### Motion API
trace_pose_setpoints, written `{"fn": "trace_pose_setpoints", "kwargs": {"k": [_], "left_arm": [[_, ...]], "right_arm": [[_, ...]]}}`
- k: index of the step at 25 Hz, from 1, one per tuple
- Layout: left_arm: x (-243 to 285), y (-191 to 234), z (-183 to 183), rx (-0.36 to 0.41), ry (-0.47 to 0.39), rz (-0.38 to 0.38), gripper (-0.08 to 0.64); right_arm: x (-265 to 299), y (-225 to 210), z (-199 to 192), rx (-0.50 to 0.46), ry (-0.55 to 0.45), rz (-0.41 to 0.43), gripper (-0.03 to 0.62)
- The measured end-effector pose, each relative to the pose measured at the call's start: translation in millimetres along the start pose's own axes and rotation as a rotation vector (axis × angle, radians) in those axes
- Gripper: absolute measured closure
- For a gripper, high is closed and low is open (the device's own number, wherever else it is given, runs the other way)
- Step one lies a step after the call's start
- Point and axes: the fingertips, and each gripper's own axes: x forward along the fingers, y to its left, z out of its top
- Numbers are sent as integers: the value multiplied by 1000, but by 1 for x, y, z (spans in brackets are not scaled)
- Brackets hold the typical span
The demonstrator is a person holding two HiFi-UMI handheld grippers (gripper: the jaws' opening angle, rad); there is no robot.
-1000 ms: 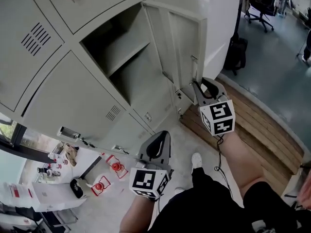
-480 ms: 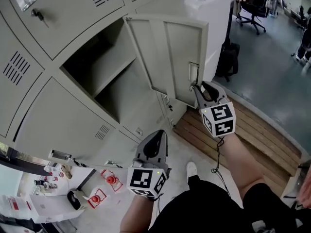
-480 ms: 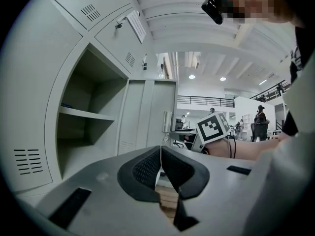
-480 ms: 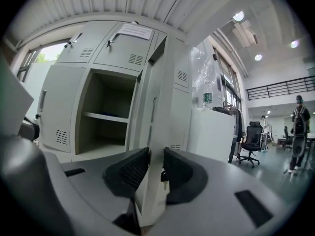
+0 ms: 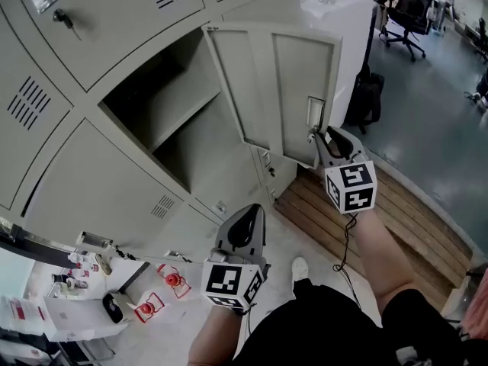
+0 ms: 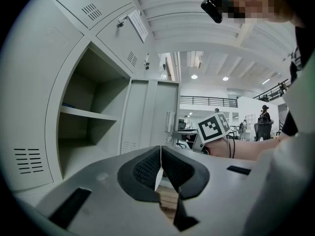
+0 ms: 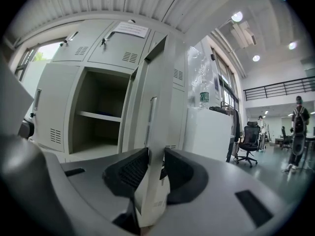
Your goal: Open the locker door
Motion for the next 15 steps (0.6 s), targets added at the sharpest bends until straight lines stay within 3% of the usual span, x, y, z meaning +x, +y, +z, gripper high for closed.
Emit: {"fn": "trace_pose_setpoints", "kwargs": {"k": [6, 9, 12, 15], "left_arm": [[-21, 2, 3, 5, -12, 31, 540], [-37, -1, 5, 8, -18, 44, 540], [-56, -5, 8, 14, -26, 55, 540], [-77, -10, 11, 19, -32, 68, 540]], "right_arm": [[-22, -1, 2, -6, -30, -55, 416], [-41, 7, 4, -10, -48, -61, 441], [-60, 26, 6, -10, -46, -19, 538], [-79, 53, 10, 10, -42, 55, 538]]}}
